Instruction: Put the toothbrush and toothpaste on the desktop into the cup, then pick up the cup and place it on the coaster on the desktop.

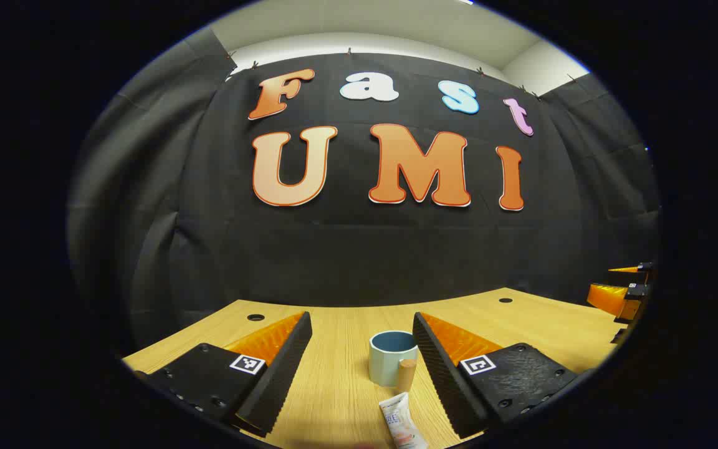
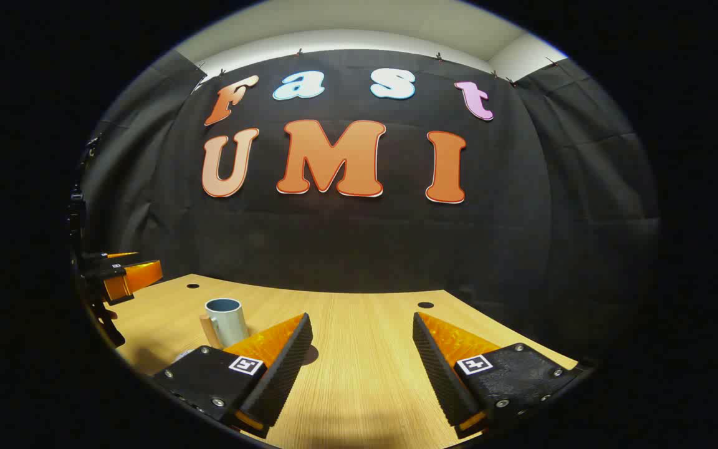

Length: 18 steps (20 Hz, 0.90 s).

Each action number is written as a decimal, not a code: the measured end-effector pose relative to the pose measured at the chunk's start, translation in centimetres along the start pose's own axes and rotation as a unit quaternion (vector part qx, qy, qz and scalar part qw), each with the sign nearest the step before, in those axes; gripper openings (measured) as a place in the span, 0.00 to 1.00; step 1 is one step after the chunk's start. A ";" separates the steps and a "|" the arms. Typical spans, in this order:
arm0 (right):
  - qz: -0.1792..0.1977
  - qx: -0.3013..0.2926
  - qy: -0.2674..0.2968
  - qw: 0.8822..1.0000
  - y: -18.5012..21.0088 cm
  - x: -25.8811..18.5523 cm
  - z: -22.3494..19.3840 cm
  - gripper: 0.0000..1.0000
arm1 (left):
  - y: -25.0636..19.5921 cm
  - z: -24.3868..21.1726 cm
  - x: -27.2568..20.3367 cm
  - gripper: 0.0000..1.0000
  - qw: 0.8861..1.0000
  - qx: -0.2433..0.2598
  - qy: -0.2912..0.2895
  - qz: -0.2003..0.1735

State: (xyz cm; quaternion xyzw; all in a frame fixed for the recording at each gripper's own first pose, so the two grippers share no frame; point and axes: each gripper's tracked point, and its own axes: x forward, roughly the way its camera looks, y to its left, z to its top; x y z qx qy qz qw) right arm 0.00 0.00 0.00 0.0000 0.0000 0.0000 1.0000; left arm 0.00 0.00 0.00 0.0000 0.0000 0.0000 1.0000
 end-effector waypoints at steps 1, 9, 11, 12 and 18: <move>0.007 -0.003 0.001 1.000 0.5 0.0 0.1 0.97 | 0.2 0.0 -0.3 0.98 1.000 0.002 0.001 0.003; 0.044 -0.012 0.004 0.999 3.2 0.0 0.6 0.97 | 1.6 -0.7 -2.9 0.98 0.999 0.023 0.015 0.022; 0.049 -0.007 0.008 0.999 3.6 0.0 0.6 0.97 | 1.7 -0.5 -3.1 0.98 0.999 0.030 0.015 0.023; 0.051 -0.007 0.008 0.999 3.7 -0.1 0.7 0.97 | 1.6 -0.3 -3.1 0.98 0.999 0.032 0.015 0.021; 0.067 -0.023 0.021 0.997 4.9 0.1 1.0 0.97 | 0.2 -0.4 -3.2 0.97 0.998 0.041 0.042 -0.006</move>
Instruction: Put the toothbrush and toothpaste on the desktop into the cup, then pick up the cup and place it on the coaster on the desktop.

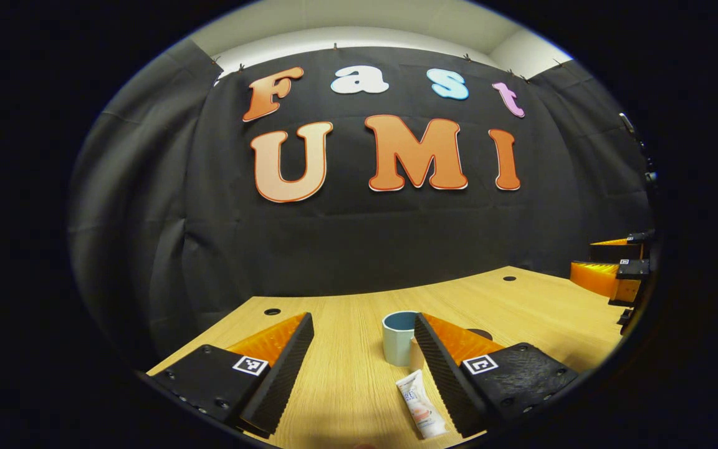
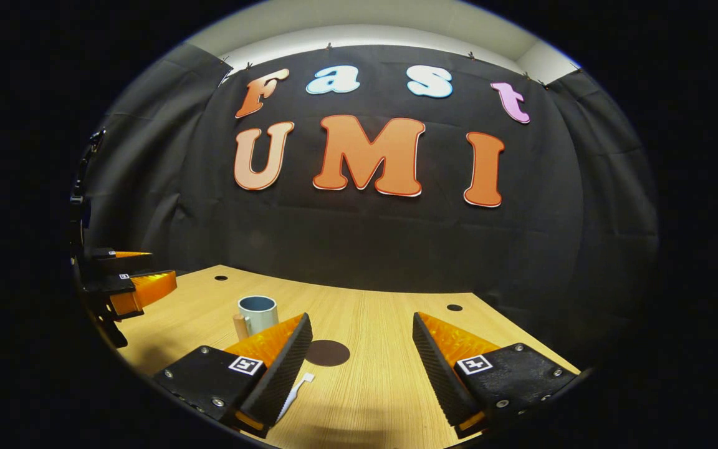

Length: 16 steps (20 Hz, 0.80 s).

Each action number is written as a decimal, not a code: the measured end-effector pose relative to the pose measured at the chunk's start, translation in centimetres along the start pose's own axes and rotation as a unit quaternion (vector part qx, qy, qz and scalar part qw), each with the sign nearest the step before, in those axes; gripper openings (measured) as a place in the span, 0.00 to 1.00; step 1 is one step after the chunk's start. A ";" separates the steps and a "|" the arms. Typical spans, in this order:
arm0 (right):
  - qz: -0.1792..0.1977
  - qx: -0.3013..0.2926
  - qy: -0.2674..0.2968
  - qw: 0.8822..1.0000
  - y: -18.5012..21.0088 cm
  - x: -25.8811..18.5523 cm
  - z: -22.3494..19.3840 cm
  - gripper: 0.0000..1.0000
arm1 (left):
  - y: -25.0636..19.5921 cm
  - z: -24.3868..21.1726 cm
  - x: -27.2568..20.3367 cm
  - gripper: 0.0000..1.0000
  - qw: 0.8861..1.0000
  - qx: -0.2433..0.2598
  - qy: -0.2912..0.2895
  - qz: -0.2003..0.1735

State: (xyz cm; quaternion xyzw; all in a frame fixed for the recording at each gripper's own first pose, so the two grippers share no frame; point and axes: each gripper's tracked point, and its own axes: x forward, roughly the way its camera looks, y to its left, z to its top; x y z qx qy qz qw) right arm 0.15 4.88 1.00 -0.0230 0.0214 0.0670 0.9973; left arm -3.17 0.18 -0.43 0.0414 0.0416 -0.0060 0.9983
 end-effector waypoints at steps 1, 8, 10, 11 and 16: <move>0.007 0.001 0.006 1.000 0.3 0.1 0.1 0.97 | -0.1 0.2 0.1 0.98 1.000 0.002 0.007 -0.004; 0.064 -0.003 0.064 0.996 2.5 0.8 0.6 0.97 | -1.1 0.4 1.8 0.98 0.997 0.011 0.073 -0.034; 0.097 0.006 0.097 0.991 4.0 0.5 0.0 0.97 | -1.5 0.0 2.4 0.98 0.994 0.002 0.100 -0.044; 0.109 0.012 0.114 0.987 4.5 0.4 -0.2 0.97 | -1.6 -0.6 2.7 0.98 0.992 -0.004 0.115 -0.046; 0.125 0.012 0.166 0.978 5.1 0.9 -1.4 0.96 | -2.4 -3.4 4.1 0.99 0.975 -0.054 0.204 -0.069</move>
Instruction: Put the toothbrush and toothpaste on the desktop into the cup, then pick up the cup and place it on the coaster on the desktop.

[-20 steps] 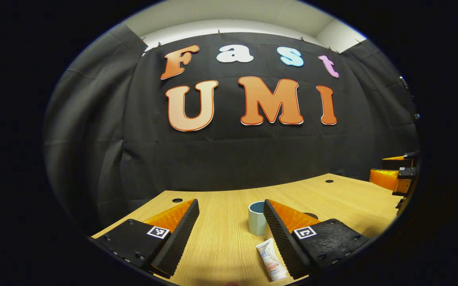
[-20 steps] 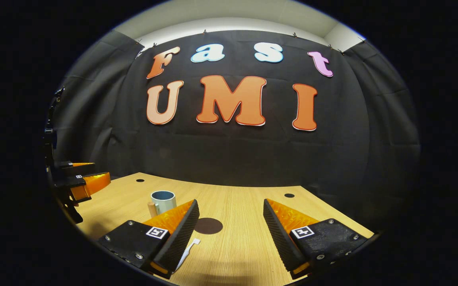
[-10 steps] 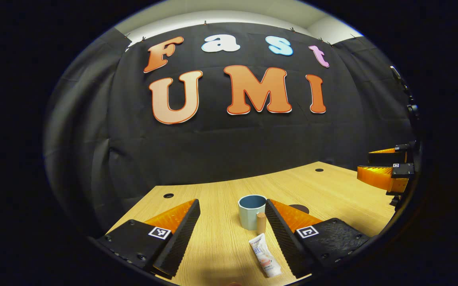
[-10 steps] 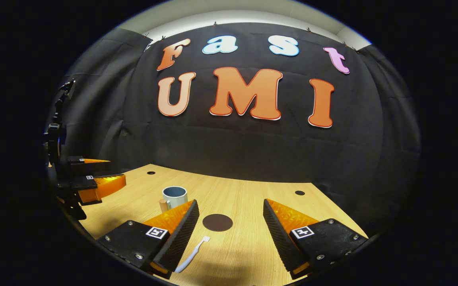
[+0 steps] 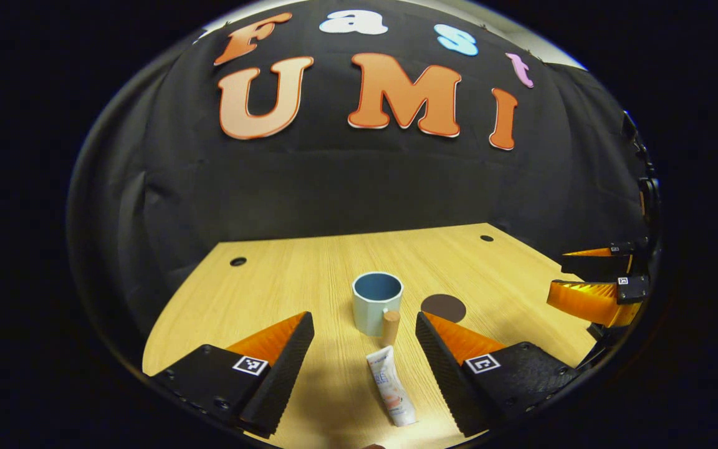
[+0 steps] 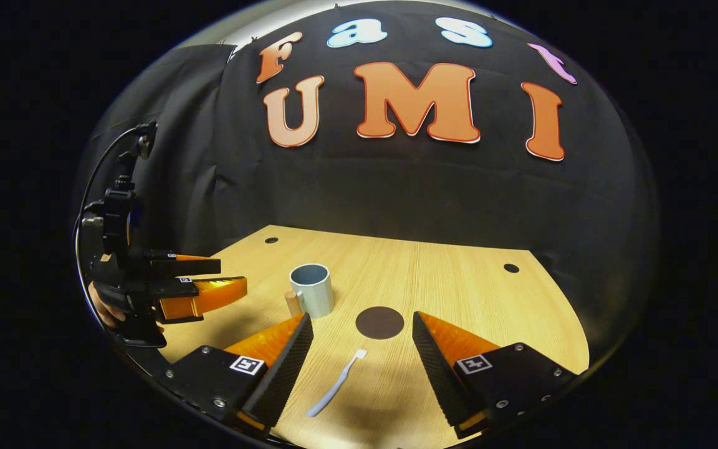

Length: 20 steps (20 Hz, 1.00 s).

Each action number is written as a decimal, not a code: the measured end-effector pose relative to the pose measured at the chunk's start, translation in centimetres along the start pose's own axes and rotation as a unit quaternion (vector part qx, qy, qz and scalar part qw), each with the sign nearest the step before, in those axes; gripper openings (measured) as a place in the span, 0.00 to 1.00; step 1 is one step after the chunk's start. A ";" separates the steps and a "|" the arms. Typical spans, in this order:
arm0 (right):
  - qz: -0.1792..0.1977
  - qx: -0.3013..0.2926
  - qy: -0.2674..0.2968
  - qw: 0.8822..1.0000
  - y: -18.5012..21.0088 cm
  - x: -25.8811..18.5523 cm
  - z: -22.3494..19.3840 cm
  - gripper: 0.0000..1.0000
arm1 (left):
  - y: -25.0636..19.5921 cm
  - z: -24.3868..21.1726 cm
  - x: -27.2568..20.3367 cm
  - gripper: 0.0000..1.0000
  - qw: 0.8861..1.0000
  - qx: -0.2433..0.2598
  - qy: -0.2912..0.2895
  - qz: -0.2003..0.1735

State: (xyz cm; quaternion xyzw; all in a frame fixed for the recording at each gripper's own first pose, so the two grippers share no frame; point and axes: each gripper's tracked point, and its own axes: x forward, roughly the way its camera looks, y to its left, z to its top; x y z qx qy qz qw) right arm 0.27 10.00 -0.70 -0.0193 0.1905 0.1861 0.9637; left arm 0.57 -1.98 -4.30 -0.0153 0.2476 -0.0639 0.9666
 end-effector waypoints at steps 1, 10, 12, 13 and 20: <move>0.000 -0.001 0.009 1.000 0.0 0.2 -0.3 0.96 | -0.1 -0.8 0.7 0.99 1.000 -0.009 0.024 -0.005; 0.018 0.033 0.139 0.990 0.7 4.1 -5.9 0.89 | -0.9 -8.0 3.9 0.98 0.976 -0.039 0.211 -0.031; 0.030 0.057 0.181 0.981 1.5 4.4 -7.4 0.86 | -0.7 -8.6 4.0 0.97 0.971 -0.037 0.234 -0.025; 0.036 0.070 0.197 0.977 2.1 4.4 -8.1 0.86 | -0.8 -9.0 4.1 0.96 0.969 -0.040 0.241 -0.023; 0.047 0.099 0.302 0.947 4.3 5.2 -11.8 0.76 | -0.7 -9.8 4.1 0.96 0.953 -0.057 0.297 -0.022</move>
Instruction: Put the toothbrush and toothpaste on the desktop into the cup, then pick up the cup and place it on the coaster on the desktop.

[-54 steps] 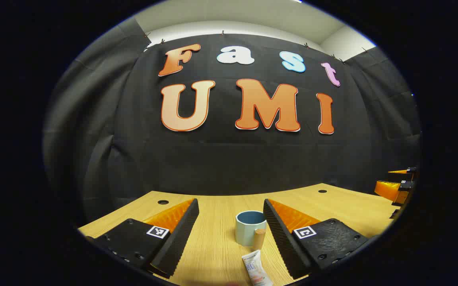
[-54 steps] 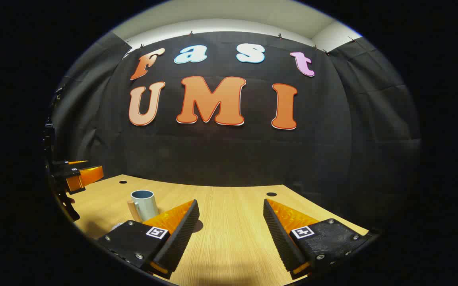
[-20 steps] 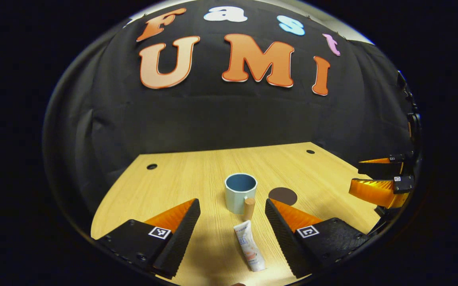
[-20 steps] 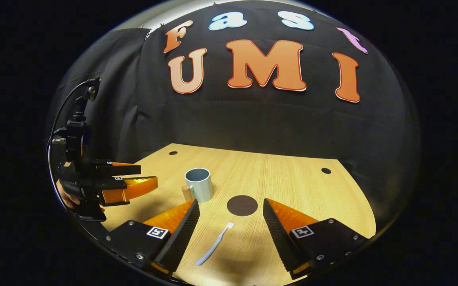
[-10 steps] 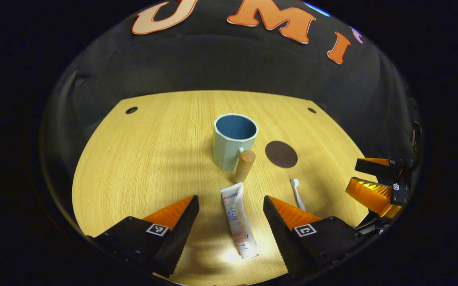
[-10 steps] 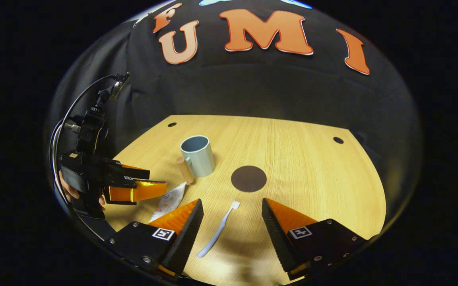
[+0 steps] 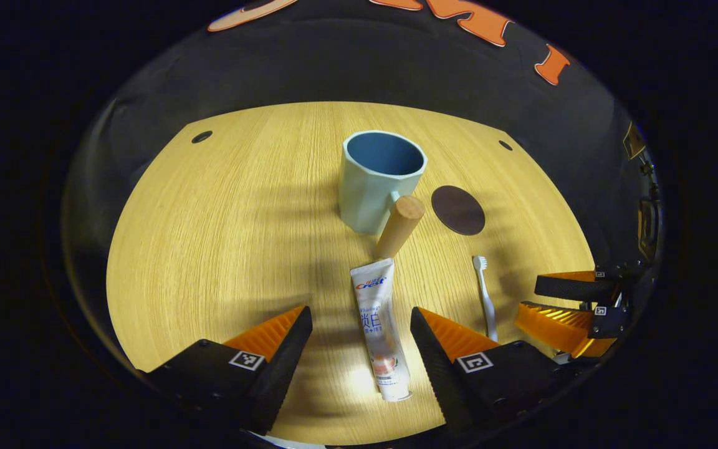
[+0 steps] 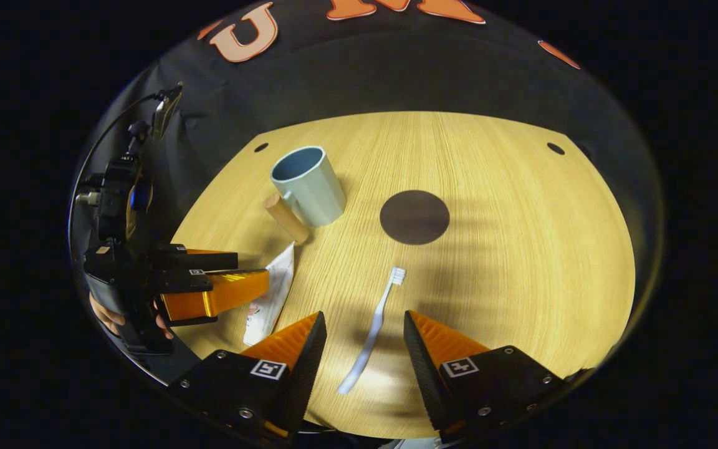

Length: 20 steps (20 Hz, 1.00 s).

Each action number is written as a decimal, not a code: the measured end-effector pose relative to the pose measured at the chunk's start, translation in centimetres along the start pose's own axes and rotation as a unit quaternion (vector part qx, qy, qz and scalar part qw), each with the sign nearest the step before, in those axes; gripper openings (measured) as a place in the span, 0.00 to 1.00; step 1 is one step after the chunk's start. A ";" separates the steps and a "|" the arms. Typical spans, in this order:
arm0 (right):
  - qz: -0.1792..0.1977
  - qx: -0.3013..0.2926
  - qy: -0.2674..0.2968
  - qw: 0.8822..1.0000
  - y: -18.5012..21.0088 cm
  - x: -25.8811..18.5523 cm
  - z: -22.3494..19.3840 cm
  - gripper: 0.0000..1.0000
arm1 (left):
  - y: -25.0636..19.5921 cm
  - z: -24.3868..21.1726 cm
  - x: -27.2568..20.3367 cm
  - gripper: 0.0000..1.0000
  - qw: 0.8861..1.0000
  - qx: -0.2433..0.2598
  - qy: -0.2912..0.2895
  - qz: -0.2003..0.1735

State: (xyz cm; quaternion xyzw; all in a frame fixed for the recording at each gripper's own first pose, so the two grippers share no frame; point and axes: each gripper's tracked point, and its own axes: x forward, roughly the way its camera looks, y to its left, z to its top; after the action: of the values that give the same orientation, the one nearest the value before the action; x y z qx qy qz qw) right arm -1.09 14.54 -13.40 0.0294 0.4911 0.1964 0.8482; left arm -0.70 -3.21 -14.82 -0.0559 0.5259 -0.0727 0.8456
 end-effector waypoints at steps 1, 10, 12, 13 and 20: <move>0.003 0.003 0.012 1.000 0.2 0.4 -0.4 0.74 | 0.0 -0.2 0.2 0.96 1.000 -0.003 0.006 -0.002; -0.036 -0.012 0.070 0.997 -0.4 3.8 -3.2 0.60 | -1.8 -1.6 1.8 0.68 0.998 -0.028 0.054 -0.007; -0.047 -0.018 0.073 0.996 -0.8 4.4 -3.5 0.60 | -1.8 -1.9 2.0 0.64 0.998 -0.031 0.062 -0.003; -0.048 -0.016 0.075 0.996 -0.8 4.7 -3.7 0.54 | -1.7 -2.0 2.0 0.64 0.997 -0.033 0.063 -0.001; -0.052 0.028 0.064 0.996 -2.0 5.0 -2.7 0.13 | -1.6 -2.4 2.9 0.46 0.996 -0.038 0.078 -0.003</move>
State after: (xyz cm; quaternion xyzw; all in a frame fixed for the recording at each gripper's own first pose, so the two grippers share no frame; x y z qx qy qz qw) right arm -0.52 14.07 -19.35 0.0152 0.5507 0.1397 0.8228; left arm -1.66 -5.38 -18.13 -0.0836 0.5922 -0.0598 0.7992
